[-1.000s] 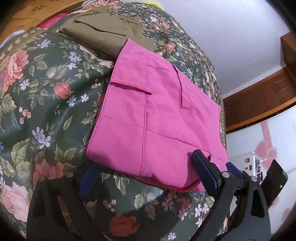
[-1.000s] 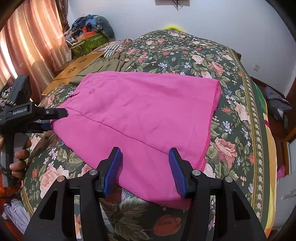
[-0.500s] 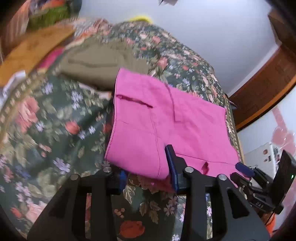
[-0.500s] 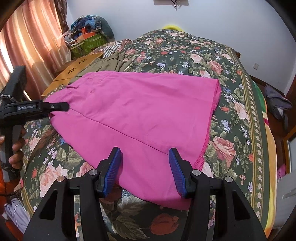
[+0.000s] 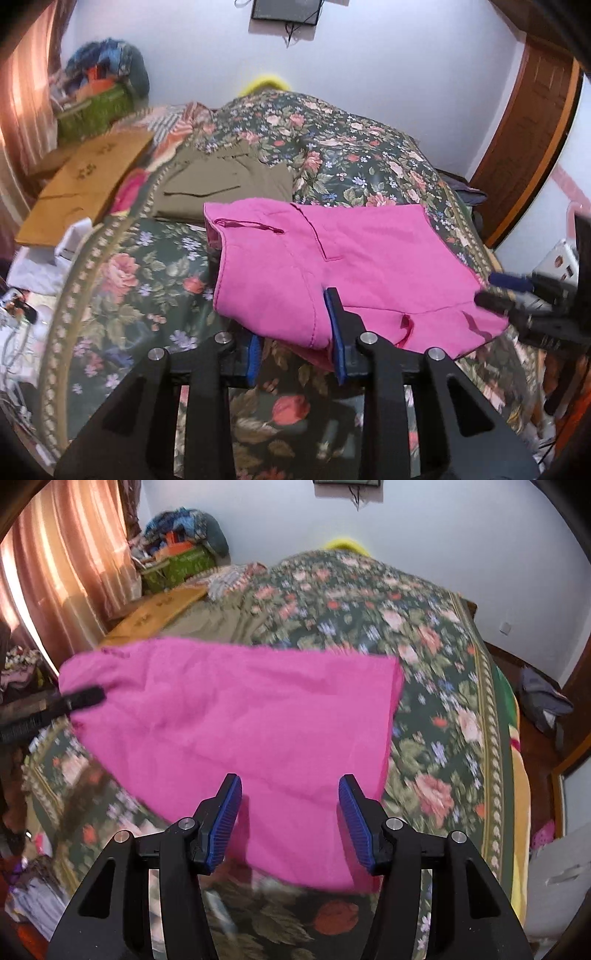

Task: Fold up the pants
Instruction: 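Close the left gripper on the edge of the pink pants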

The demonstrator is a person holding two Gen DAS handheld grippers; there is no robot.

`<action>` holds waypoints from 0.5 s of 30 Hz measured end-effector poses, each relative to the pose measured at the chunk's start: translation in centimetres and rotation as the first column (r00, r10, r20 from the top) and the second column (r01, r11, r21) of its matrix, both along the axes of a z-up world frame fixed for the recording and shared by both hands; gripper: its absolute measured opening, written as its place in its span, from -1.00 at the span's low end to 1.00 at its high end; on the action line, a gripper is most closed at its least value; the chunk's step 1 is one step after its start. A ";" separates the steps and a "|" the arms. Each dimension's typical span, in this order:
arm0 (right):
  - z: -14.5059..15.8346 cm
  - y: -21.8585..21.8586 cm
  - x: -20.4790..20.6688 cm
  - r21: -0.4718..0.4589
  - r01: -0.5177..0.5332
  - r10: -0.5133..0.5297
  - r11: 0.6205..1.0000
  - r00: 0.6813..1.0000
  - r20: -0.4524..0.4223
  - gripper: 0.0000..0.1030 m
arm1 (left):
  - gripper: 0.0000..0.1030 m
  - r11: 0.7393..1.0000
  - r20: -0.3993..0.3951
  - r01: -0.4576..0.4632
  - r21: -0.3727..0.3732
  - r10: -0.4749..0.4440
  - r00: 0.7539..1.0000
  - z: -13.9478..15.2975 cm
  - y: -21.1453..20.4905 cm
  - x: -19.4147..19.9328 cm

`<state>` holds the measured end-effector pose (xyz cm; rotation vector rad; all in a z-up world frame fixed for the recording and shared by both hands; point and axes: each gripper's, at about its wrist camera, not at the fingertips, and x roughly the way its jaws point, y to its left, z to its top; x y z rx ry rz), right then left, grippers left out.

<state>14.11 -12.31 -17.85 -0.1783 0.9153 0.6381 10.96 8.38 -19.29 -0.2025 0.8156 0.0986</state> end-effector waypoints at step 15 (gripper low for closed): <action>-2.5 8.6 -1.4 -0.030 -0.200 0.197 0.979 0.977 -0.076 -0.01 | -0.45 1.000 0.089 0.028 0.014 -0.029 0.996 2.9 -0.8 -3.4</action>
